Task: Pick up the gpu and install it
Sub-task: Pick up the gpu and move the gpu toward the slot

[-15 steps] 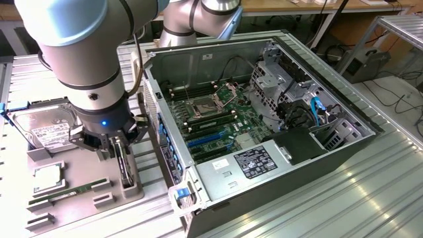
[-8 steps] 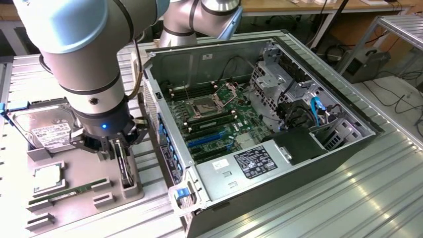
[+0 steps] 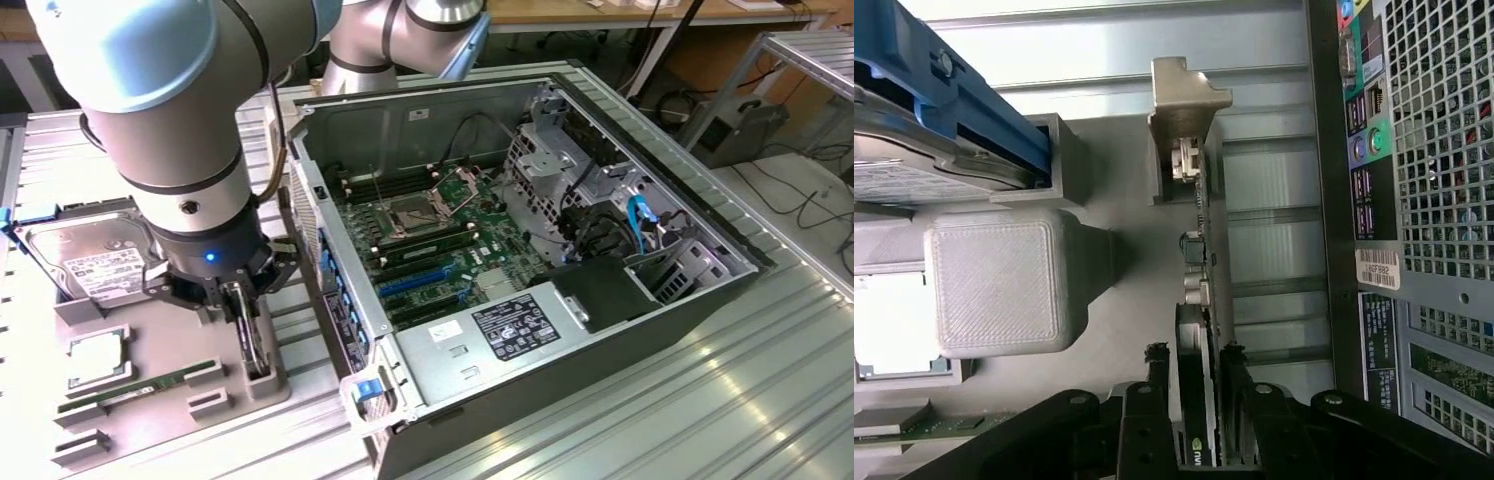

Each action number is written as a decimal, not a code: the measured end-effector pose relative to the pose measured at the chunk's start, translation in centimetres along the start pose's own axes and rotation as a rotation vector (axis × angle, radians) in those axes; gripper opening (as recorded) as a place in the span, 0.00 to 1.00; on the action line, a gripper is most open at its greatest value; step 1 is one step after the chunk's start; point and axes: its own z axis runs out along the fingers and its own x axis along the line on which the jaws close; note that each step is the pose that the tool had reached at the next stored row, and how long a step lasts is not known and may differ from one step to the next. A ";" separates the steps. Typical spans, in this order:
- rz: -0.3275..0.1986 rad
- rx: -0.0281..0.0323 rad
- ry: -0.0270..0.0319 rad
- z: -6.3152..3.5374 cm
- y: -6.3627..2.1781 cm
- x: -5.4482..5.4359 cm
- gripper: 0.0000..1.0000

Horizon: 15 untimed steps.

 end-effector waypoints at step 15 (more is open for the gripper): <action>-0.073 -0.0025 0.0069 -0.08 0.02 -0.2 0.26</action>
